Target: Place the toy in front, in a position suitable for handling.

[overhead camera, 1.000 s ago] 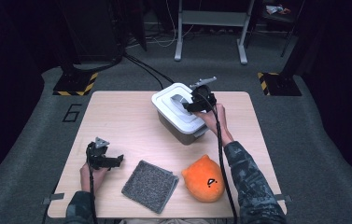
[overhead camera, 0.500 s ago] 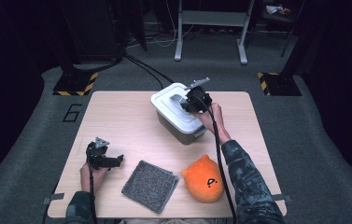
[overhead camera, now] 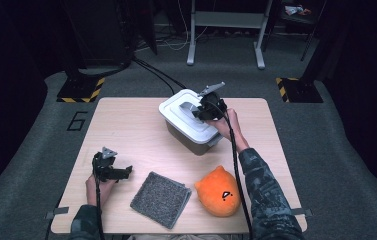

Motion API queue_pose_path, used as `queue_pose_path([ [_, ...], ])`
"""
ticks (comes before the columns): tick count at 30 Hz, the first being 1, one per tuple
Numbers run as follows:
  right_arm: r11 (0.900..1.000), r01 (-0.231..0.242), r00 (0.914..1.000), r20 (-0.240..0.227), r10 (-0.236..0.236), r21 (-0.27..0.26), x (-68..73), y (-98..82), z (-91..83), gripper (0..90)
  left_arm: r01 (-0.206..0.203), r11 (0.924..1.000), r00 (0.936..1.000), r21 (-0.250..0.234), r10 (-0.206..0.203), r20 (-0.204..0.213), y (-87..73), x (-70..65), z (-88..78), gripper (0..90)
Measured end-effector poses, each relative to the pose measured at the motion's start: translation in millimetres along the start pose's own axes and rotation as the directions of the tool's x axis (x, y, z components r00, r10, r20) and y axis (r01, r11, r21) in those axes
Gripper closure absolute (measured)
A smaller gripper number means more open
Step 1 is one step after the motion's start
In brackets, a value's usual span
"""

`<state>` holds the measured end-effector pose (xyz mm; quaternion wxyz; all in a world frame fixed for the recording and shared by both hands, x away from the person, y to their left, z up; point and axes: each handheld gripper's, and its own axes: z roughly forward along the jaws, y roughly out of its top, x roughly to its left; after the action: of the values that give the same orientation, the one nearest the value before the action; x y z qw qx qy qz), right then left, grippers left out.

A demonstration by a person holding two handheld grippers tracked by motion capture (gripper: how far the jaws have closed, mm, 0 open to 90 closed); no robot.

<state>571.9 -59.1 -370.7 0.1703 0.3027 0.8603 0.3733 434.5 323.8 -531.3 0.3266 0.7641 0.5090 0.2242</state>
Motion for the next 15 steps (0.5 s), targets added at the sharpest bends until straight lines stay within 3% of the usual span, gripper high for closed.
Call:
queue_pose_path([
  [6,1.000,-0.022,0.9985,-0.050,0.022,-0.009,-5.1,-1.0,0.5,67.4,0.000,1.0000,1.0000,0.000,0.000,0.000,0.0,0.0,0.0,0.9],
  [15,1.000,0.002,0.9912,-0.132,-0.004,-0.013,0.4,3.4,5.4,67.5,0.000,1.0000,1.0000,0.000,0.000,0.000,0.0,0.0,0.0,0.9],
])
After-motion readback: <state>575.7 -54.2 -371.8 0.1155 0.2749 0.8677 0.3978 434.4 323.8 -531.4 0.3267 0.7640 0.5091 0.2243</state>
